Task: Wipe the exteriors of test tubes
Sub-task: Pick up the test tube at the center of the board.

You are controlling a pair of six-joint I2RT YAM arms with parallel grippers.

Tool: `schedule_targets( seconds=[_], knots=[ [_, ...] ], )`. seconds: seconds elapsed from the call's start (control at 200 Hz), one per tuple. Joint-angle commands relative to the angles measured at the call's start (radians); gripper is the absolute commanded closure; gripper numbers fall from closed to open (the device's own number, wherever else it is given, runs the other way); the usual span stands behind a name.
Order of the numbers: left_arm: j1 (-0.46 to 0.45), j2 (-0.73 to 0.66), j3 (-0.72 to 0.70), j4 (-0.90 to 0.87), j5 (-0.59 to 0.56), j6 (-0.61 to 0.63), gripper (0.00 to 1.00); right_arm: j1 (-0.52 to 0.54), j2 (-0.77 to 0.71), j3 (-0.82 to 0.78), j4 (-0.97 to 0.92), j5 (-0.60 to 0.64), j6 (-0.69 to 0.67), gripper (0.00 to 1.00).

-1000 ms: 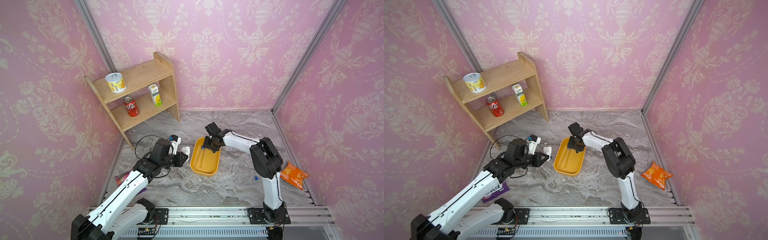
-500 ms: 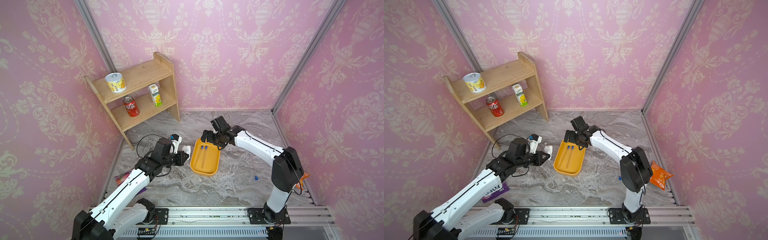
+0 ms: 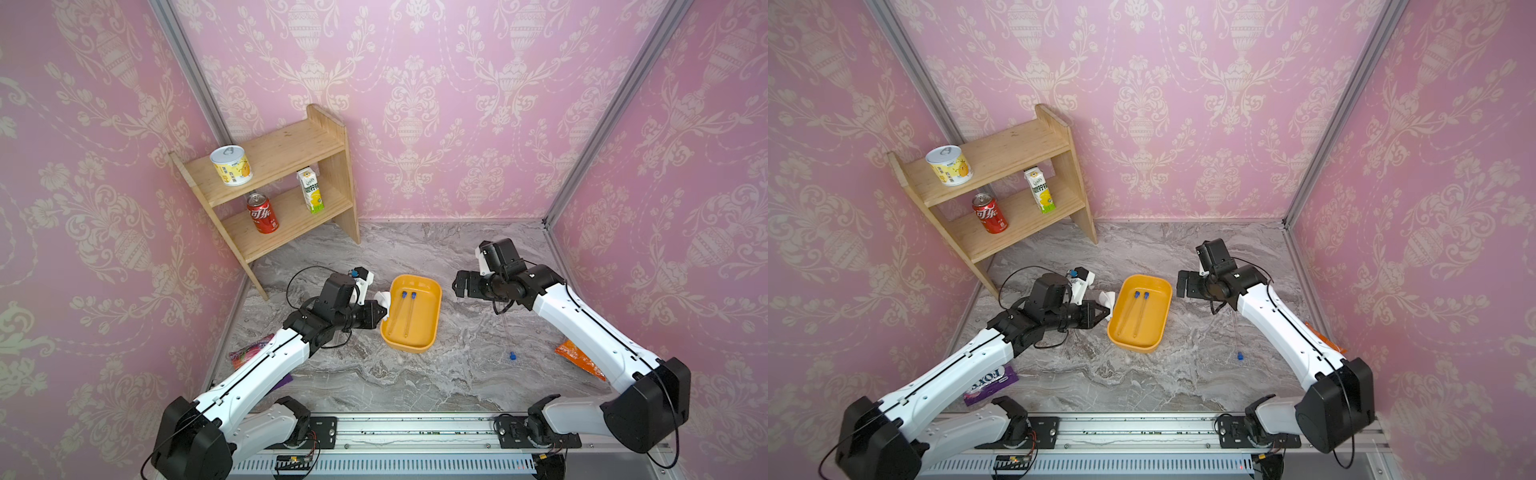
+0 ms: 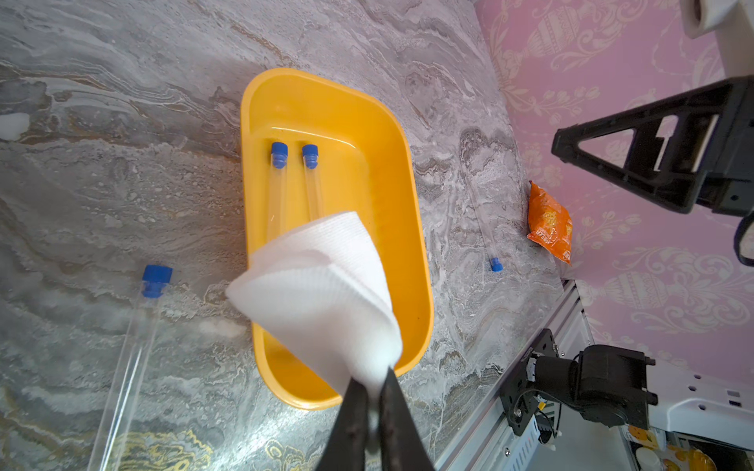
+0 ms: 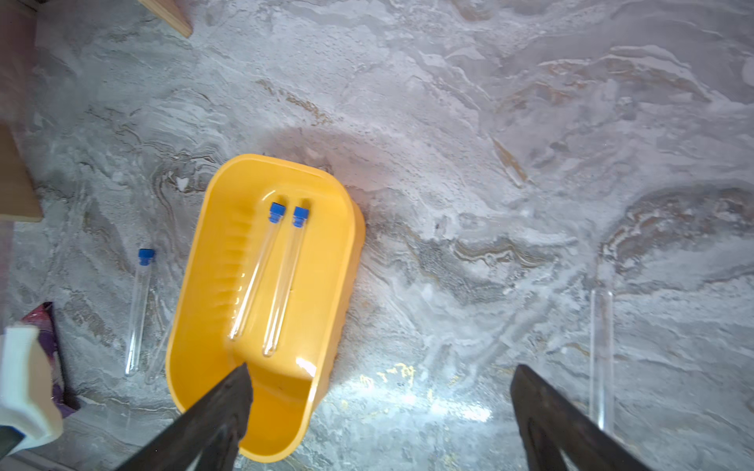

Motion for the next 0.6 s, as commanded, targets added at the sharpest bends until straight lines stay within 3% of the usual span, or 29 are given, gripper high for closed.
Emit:
schedule_targets(
  seconds=[0.0,0.195,0.35,0.595],
  knots=[
    [-0.021,0.037,0.054,0.032,0.016,-0.002,0.90,-0.038,-0.054,-0.044,-0.103,0.051,-0.082,0.00],
    [-0.072,0.148,0.122,0.061,0.033,0.019,0.90,-0.123,-0.087,-0.089,-0.168,0.013,-0.075,0.00],
    [-0.128,0.240,0.178,0.107,0.030,0.022,0.90,-0.132,-0.083,-0.109,-0.256,0.034,-0.042,0.04],
    [-0.150,0.318,0.199,0.145,0.071,0.032,0.90,-0.120,-0.165,-0.227,-0.367,0.088,0.042,0.00]
  ],
)
